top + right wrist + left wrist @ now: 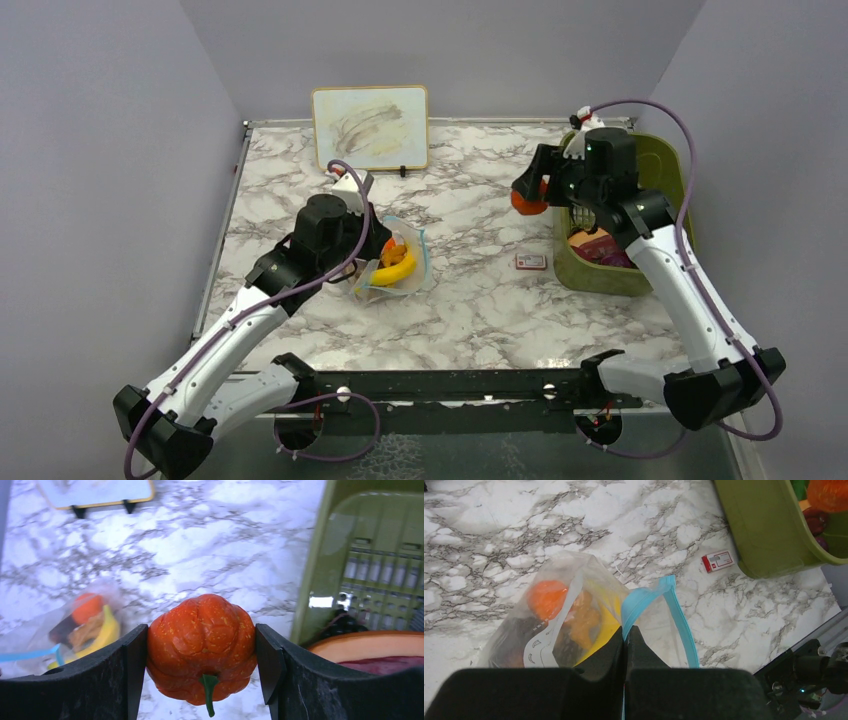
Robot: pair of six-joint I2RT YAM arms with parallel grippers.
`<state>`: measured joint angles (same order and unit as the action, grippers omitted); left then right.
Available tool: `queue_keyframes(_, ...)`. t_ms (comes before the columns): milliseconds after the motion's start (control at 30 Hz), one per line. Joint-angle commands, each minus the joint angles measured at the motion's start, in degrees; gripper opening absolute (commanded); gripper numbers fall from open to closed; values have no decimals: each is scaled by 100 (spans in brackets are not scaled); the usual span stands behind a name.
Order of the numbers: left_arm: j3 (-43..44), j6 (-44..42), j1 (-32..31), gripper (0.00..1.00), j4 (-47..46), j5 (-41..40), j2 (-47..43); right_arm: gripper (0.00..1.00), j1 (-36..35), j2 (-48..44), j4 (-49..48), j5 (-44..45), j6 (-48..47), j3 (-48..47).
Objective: Place the food in the zip-top bag and seal the zipper
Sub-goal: Pick up the fake fruit from the bin, then place the fake fruit in the zipper food storage bag.
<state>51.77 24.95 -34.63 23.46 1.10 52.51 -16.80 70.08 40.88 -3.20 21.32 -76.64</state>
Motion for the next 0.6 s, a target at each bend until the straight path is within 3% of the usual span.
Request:
queue_keyframes(0,477,126,-17,0,148,239,197,43,-772,-257,-631,-387,478,332)
queue_keyframes(267,683,564,-17,0,210,368,443,43,-2482,-109,-1238,-201,945,528)
queue_keyframes(567,875,777,-17,0,211,663,652,43,-3456,-9,-2079,-240,1321,715)
